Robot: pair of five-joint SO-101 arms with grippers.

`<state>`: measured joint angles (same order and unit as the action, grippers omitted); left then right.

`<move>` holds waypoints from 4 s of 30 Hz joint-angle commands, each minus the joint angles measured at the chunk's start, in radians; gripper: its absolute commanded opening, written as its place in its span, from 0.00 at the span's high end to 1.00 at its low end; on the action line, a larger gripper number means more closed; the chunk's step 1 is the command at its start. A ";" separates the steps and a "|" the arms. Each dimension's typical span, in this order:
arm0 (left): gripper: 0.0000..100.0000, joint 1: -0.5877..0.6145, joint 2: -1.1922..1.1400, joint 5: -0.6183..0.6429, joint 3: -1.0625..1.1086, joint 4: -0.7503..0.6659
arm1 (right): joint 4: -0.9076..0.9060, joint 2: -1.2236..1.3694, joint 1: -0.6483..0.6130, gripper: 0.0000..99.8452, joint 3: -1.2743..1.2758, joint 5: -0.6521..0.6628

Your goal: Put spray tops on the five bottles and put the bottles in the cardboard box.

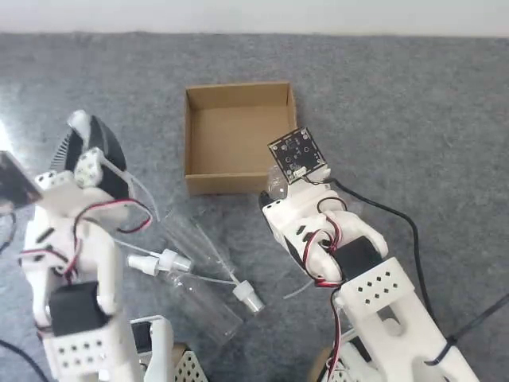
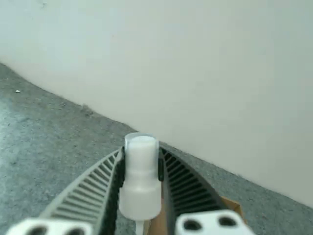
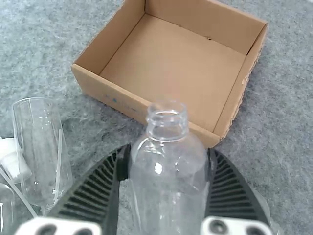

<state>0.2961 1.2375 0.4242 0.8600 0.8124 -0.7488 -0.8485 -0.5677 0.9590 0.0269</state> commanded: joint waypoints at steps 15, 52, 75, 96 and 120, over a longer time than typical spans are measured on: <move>0.99 -0.044 0.163 -0.035 0.074 -0.032 | 0.041 -0.030 -0.015 0.87 -0.003 0.017; 0.99 -0.126 0.164 0.247 -0.010 -0.224 | 0.397 -0.030 -0.039 0.87 0.163 0.018; 0.99 -0.126 0.164 0.290 0.131 -0.381 | 0.486 -0.028 -0.202 0.87 0.230 0.164; 0.99 -0.133 0.164 0.292 0.191 -0.382 | 0.694 -0.030 -0.240 0.87 0.344 0.166; 0.99 -0.227 0.164 0.253 0.220 -0.381 | 0.691 -0.030 -0.251 0.87 0.344 0.166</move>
<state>0.0783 1.3909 0.6866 1.0871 0.4565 -0.0798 -0.8485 -0.8147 1.3134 0.1803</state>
